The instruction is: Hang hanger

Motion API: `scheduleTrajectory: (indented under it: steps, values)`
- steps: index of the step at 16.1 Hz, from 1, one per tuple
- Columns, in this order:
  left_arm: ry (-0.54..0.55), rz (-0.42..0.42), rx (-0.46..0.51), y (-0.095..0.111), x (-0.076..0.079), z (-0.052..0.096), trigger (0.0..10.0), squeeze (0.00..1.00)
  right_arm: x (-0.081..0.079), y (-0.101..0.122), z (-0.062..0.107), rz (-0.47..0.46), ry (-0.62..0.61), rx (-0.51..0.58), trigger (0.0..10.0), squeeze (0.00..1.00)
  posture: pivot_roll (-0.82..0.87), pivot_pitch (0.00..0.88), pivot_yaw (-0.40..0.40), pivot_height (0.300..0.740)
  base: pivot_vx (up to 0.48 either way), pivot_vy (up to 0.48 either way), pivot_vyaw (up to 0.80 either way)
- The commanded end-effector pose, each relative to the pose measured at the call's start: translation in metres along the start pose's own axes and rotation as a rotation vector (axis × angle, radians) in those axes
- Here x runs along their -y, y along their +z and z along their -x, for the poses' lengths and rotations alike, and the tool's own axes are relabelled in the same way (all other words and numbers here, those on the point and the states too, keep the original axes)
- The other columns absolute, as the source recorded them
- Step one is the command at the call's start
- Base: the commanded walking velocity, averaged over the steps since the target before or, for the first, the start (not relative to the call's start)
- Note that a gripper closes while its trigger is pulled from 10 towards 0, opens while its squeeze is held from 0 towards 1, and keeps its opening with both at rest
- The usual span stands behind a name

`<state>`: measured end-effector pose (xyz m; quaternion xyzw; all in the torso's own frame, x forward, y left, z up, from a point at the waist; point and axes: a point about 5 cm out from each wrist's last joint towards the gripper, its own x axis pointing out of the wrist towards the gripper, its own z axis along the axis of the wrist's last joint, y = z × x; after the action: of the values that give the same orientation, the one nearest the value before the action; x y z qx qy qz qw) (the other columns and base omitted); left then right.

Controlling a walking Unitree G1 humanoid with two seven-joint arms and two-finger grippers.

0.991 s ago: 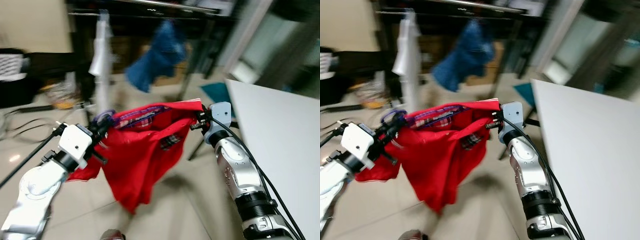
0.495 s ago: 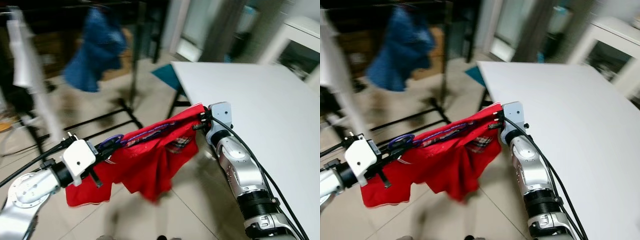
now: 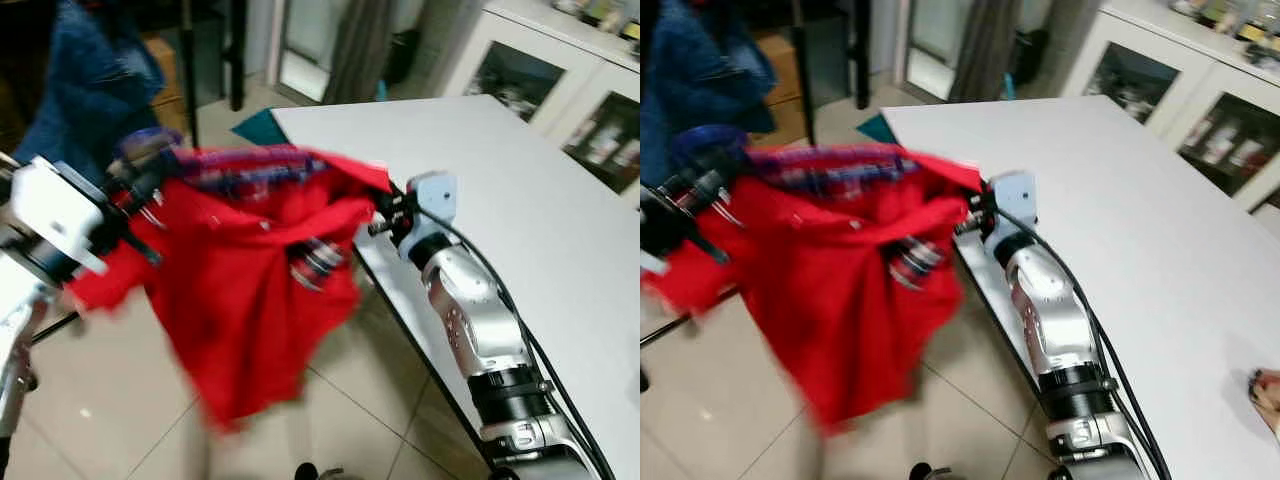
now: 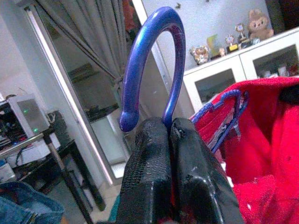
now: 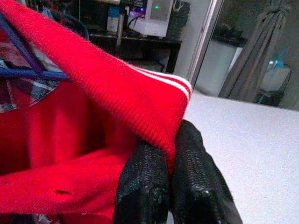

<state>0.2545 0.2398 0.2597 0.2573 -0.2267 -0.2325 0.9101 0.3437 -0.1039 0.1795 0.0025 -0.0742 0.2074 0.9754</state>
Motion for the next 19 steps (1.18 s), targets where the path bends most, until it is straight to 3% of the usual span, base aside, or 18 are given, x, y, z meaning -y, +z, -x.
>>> scheduleTrajectory:
  steps: [1,4,7,11,14,16,19]
  values:
    - [0.046,-0.006,0.020,0.003,-0.007,-0.001,10.0,0.00,0.010,0.004,0.001,-0.013,-0.027,0.001,10.0,0.00,0.32,0.078,-0.171,0.740,0.000,0.000,-0.80]
    - [0.036,0.046,0.011,-0.006,0.001,-0.010,10.0,0.00,0.017,0.006,-0.002,-0.007,-0.052,-0.005,10.0,0.00,0.32,0.078,-0.165,0.740,0.000,0.000,-0.80]
    - [-0.008,0.086,0.002,-0.013,0.012,-0.014,10.0,0.00,0.013,0.000,0.001,-0.002,-0.032,-0.035,10.0,0.00,0.32,0.078,-0.157,0.740,0.000,0.000,-0.80]
    - [-0.165,0.122,-0.062,-0.026,0.041,-0.014,10.0,0.00,-0.007,-0.013,0.008,0.009,0.055,-0.081,10.0,0.00,0.31,0.076,-0.143,0.740,0.000,0.000,0.00]
    - [-0.223,0.174,-0.031,-0.024,0.067,-0.024,10.0,0.00,-0.011,-0.020,0.015,0.031,0.070,-0.093,10.0,0.00,0.31,0.073,-0.135,0.740,0.000,0.000,0.00]
    - [-0.152,0.250,0.003,-0.025,0.087,-0.036,10.0,0.00,-0.010,-0.030,0.027,0.029,0.042,-0.096,10.0,0.00,0.30,0.072,-0.127,0.740,0.000,0.000,0.00]
    - [-0.109,0.321,-0.026,-0.036,0.107,-0.038,10.0,0.00,-0.016,-0.036,0.046,0.041,0.055,-0.069,10.0,0.00,0.28,0.073,-0.114,0.740,0.000,0.000,0.00]
